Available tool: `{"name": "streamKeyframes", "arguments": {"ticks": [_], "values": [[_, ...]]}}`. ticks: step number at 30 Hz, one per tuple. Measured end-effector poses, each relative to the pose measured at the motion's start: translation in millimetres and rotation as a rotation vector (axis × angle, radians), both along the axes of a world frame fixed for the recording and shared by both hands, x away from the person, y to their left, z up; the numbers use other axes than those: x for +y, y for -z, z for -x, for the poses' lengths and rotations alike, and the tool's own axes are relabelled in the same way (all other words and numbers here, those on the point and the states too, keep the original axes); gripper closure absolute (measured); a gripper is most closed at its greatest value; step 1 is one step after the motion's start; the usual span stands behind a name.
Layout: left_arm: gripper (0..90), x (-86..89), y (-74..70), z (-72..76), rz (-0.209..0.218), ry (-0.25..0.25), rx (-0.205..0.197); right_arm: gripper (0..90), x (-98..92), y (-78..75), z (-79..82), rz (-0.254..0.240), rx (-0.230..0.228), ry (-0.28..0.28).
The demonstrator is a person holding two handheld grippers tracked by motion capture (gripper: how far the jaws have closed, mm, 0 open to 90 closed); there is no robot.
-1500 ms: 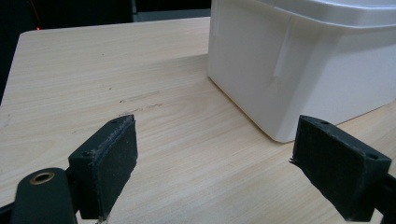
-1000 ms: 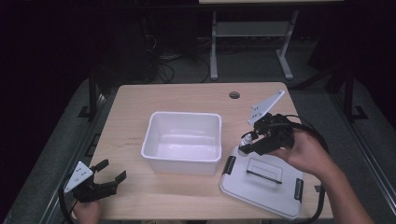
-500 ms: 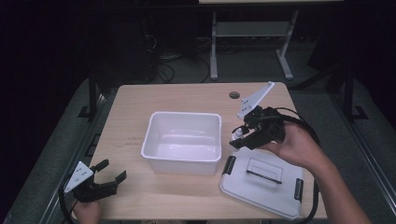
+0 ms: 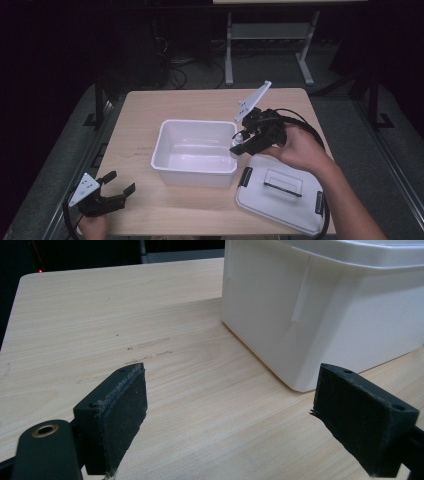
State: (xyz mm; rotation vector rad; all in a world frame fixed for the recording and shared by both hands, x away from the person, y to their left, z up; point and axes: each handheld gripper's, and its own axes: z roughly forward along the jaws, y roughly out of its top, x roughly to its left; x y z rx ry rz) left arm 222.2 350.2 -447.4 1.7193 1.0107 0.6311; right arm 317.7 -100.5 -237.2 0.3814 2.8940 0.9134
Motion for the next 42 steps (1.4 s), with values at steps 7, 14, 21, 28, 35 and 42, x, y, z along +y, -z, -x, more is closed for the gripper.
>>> {"name": "streamKeyframes", "arguments": {"ticks": [7,14,21,28,35,42], "values": [[13.0,3.1,-0.2,0.6,0.005,-0.008,-0.003,59.8,17.2,2.3,-6.8,0.007,0.009,-0.022],[13.0,1.4,-0.5,1.1,0.003,-0.002,-0.002,59.8,33.0,4.0,-12.9,0.007,0.014,-0.045],[13.0,1.4,-0.2,0.9,0.004,0.0,0.0,59.8,43.1,5.3,-16.2,0.009,0.022,-0.05],[13.0,1.3,-0.4,1.1,0.004,0.0,-0.004,59.7,47.4,8.2,-19.8,0.011,0.021,-0.056],[13.0,0.8,-0.2,0.6,0.003,0.0,-0.003,59.8,53.8,14.5,-22.8,0.011,0.027,-0.065],[13.0,1.5,-0.2,0.8,0.003,0.0,-0.005,59.7,61.5,21.9,-27.3,0.02,0.034,-0.066]]}}
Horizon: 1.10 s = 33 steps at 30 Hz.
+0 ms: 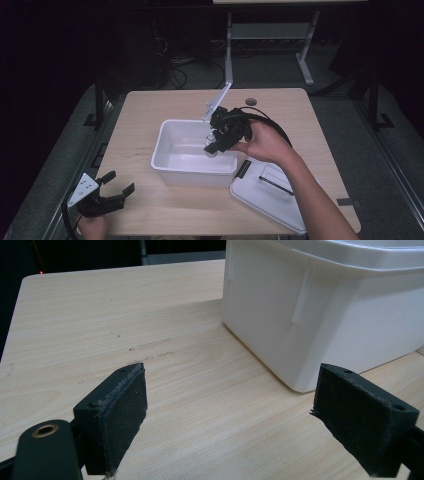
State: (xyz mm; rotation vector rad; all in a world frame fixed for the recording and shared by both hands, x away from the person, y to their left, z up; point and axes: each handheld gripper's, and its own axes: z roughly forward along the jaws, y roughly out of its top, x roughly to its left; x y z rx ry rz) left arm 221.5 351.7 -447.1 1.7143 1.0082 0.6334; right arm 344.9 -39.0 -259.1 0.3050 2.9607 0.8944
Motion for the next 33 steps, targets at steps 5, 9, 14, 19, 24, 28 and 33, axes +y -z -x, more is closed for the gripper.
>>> {"name": "streamKeyframes", "arguments": {"ticks": [5,9,14,19,24,28,33], "values": [[13.0,0.1,0.1,0.0,0.001,0.0,0.001,59.7,3.5,4.8,-3.3,0.0,0.004,0.002],[13.0,-0.3,0.0,0.1,0.005,0.0,-0.002,59.7,6.0,9.1,-6.4,0.01,0.005,0.003],[13.0,-0.1,0.1,0.4,0.009,-0.002,-0.002,59.7,10.3,15.4,-10.3,0.017,0.01,0.001],[13.0,0.2,-0.2,0.5,0.005,-0.001,-0.003,59.7,12.3,20.4,-14.2,0.02,0.016,0.007],[13.0,1.0,-0.5,1.0,0.004,-0.002,-0.003,59.7,12.3,25.1,-17.9,0.025,0.015,0.015],[13.0,0.7,-0.4,1.1,0.005,-0.001,-0.001,59.7,11.2,30.0,-20.1,0.025,0.014,0.022],[13.0,0.6,-0.6,1.3,0.005,-0.002,-0.002,59.7,11.2,40.0,-23.2,0.028,0.022,0.026]]}}
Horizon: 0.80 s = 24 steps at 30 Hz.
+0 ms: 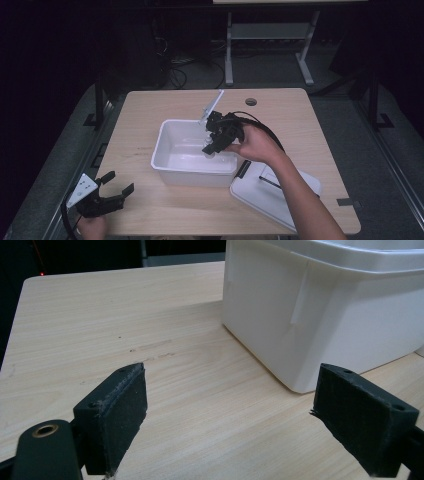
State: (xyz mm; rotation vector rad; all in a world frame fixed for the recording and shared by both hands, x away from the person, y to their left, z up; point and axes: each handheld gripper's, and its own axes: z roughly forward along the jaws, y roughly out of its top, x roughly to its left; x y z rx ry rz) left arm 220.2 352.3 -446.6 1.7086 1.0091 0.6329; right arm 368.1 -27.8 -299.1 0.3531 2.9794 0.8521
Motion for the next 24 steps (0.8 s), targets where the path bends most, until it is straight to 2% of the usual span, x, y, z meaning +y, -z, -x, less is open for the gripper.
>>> {"name": "streamKeyframes", "arguments": {"ticks": [10,24], "values": [[13.0,0.8,0.2,0.0,0.004,-0.001,-0.002,59.7,5.7,20.0,-3.2,0.026,0.026,0.003],[13.0,1.2,0.2,0.5,0.005,-0.003,-0.001,59.5,10.1,42.5,-6.6,0.036,0.05,-0.004]]}}
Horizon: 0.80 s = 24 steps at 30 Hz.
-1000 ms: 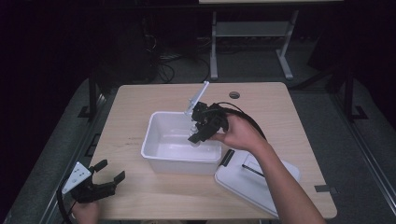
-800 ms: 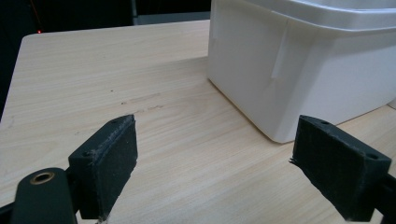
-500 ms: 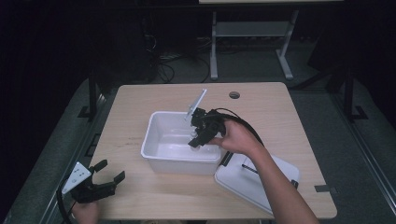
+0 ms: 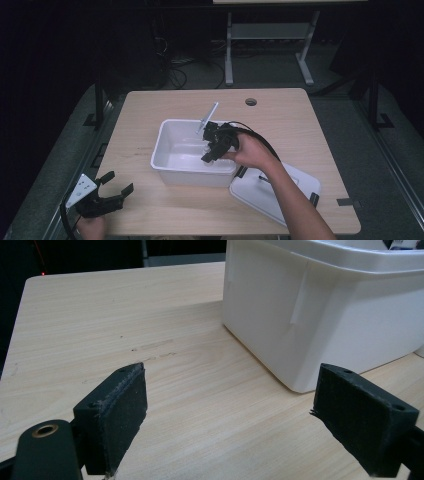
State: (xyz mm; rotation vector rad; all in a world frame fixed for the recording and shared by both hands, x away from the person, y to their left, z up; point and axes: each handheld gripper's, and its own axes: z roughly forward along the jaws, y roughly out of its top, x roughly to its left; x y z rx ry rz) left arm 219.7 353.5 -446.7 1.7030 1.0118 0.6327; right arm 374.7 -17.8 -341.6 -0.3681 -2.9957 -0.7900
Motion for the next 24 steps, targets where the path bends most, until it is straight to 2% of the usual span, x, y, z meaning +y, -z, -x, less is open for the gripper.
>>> {"name": "streamKeyframes", "arguments": {"ticks": [12,24], "values": [[13.0,0.9,-0.2,0.4,0.002,-0.003,-0.001,59.3,7.0,19.0,-3.8,0.033,0.021,-0.005],[13.0,1.5,-0.2,0.2,0.003,-0.003,-0.003,58.9,12.5,28.6,-4.5,0.066,0.036,-0.017]]}}
